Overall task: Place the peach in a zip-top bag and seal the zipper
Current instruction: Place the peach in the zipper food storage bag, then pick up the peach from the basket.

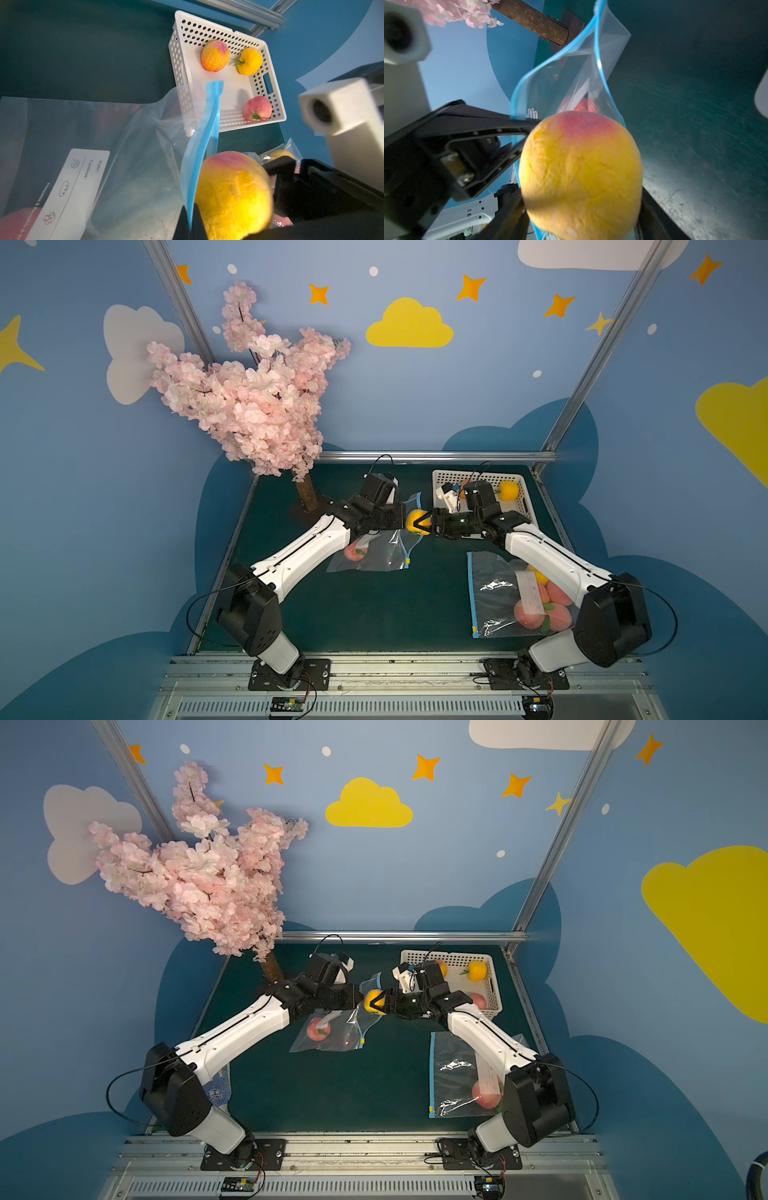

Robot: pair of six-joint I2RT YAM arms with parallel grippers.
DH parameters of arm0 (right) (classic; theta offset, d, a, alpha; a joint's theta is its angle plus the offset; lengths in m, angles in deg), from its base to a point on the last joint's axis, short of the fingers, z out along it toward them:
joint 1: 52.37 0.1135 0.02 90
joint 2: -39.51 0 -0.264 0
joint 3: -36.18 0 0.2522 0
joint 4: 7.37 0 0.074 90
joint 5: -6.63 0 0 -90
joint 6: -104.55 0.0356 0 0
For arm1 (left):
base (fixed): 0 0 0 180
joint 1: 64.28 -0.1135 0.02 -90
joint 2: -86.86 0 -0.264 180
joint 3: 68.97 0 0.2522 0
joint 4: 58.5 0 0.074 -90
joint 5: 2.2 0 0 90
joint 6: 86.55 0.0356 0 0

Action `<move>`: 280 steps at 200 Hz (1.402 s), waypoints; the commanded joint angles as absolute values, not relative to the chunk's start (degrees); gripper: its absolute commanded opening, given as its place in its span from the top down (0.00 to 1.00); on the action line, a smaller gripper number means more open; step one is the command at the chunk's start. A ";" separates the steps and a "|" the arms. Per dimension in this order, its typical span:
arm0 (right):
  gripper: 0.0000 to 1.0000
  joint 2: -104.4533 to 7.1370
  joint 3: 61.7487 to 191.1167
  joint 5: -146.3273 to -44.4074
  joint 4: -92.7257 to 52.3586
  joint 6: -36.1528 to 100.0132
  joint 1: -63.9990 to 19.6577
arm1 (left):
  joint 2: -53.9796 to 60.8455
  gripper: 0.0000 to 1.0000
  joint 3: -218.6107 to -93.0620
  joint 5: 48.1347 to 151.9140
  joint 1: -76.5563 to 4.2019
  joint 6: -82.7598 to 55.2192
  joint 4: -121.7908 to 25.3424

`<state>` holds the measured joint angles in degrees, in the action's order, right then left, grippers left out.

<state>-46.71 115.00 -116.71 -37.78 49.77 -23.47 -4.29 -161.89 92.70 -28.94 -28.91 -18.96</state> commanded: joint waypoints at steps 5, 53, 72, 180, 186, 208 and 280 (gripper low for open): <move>0.21 -48.26 118.57 -112.25 -42.59 52.16 -22.92 | -2.66 0.97 -164.34 92.79 -29.35 -27.20 -16.88; 0.13 -49.44 123.10 -112.26 -48.73 50.25 -22.93 | -2.09 0.97 -165.88 92.92 -29.82 -25.37 -14.86; 0.13 -48.00 123.79 -112.87 -48.52 49.55 -23.32 | -1.83 0.97 -165.70 92.54 -30.25 -25.05 -14.42; 0.11 -42.28 122.72 -119.47 -41.21 48.85 -27.08 | -2.27 0.97 -165.69 92.54 -30.79 -24.06 -13.68; 0.11 -41.17 122.45 -117.14 -42.20 47.67 -28.12 | -2.13 0.97 -165.70 92.57 -30.80 -23.97 -13.56; 0.11 -37.60 121.01 -108.80 -44.52 43.13 -33.18 | -1.58 0.97 -165.70 92.45 -30.88 -23.62 -13.11; 0.11 -51.99 129.48 -90.92 -53.11 29.58 -49.39 | -0.94 0.97 -164.92 93.68 -30.99 -24.05 -13.28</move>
